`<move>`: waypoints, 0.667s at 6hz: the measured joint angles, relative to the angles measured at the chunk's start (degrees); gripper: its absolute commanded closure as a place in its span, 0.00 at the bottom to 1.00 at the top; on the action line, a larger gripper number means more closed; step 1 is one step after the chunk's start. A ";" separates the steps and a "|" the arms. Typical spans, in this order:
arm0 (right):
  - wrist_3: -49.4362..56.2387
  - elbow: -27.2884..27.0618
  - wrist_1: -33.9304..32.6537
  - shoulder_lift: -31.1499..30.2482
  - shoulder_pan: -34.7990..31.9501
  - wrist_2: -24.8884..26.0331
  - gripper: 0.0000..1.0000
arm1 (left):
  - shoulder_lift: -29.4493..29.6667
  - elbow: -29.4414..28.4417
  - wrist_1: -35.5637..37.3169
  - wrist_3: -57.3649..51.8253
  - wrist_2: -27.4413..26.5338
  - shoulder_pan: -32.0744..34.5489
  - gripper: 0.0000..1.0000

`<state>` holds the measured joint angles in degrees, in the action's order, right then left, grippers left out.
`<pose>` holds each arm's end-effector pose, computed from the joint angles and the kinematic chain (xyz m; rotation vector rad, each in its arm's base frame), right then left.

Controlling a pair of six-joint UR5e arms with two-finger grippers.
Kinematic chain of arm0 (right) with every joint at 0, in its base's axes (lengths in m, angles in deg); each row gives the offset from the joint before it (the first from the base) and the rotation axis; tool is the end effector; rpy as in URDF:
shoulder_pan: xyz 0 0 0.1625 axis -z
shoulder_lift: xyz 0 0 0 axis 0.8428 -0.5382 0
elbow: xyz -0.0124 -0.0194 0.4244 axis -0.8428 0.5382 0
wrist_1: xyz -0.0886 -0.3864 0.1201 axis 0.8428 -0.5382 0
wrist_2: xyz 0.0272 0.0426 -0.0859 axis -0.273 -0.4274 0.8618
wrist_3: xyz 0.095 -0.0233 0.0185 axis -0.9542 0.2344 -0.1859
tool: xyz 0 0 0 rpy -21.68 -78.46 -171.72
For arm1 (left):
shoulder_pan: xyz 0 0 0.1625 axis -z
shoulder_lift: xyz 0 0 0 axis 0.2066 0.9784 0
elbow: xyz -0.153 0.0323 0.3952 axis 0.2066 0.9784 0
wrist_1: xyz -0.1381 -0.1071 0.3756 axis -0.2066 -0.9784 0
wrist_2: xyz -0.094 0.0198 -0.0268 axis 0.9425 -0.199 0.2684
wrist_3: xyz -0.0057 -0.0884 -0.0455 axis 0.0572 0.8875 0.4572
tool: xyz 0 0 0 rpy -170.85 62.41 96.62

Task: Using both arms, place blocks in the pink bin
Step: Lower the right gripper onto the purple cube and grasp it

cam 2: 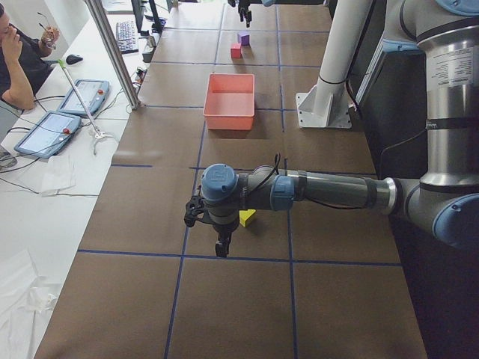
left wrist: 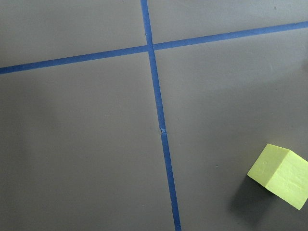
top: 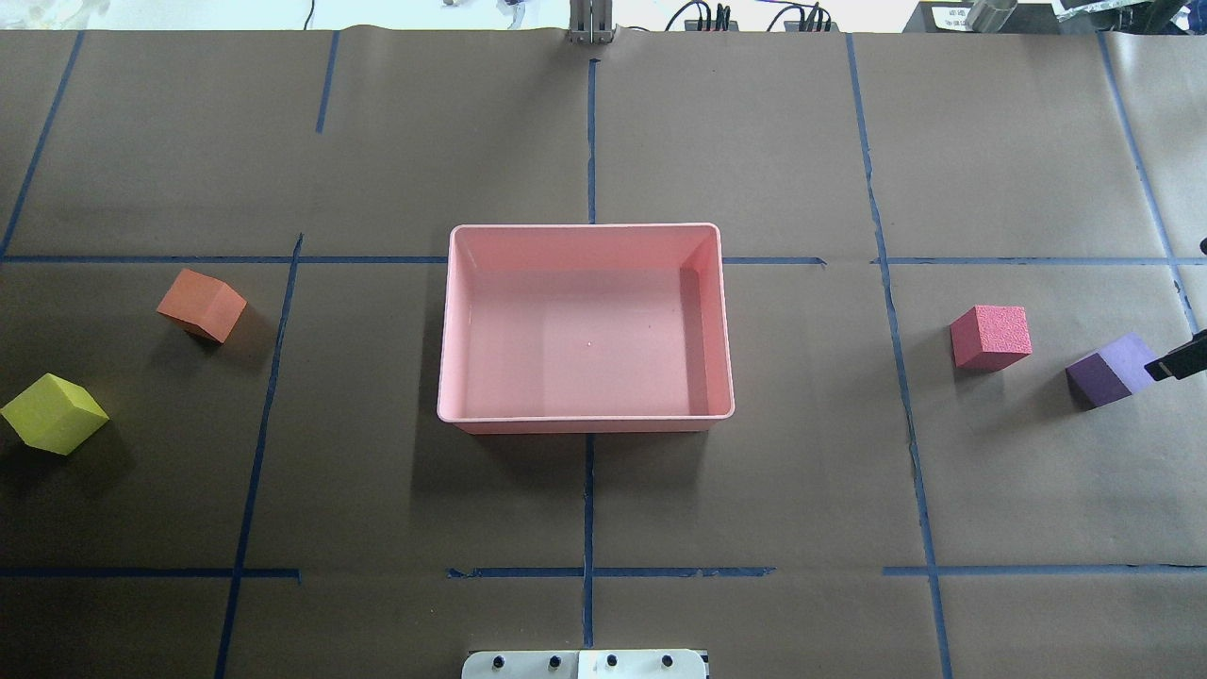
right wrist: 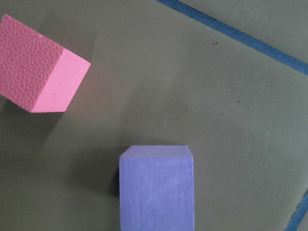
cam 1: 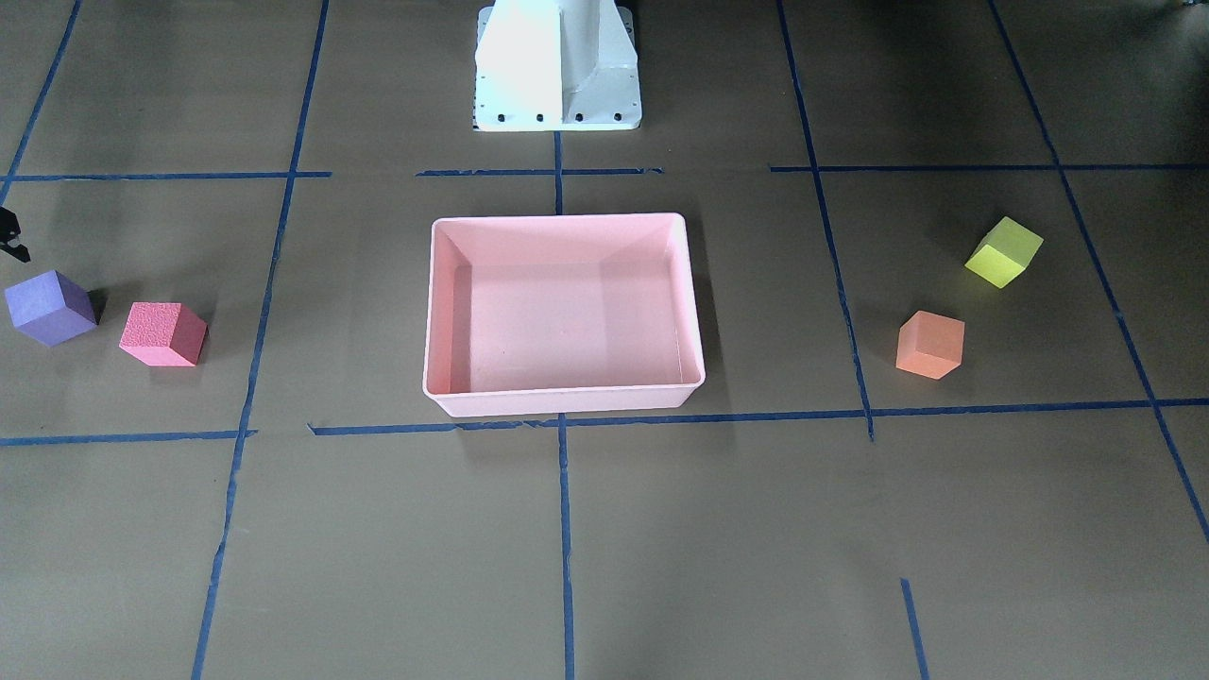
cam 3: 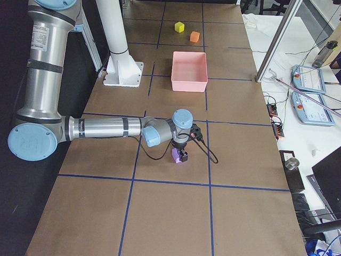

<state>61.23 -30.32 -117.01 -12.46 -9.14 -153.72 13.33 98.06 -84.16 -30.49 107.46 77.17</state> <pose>-0.1151 -0.4327 0.6141 0.1713 -0.7987 -0.4508 -0.0552 -0.4305 0.6209 0.0503 0.7985 0.1498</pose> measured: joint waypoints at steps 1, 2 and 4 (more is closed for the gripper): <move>-1.66 0.57 1.17 0.43 1.65 1.09 0.01 | -0.34 0.29 0.00 0.00 0.00 0.02 0.00; -2.27 1.35 1.57 0.65 2.90 1.84 0.01 | -0.89 0.85 0.00 0.00 0.00 0.02 0.00; -2.52 3.47 1.71 1.60 5.78 4.58 0.23 | -1.51 1.57 0.00 0.00 0.00 0.03 0.00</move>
<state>58.70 -26.85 -115.30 -10.86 -3.36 -149.14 11.82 99.63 -84.16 -30.49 107.46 77.20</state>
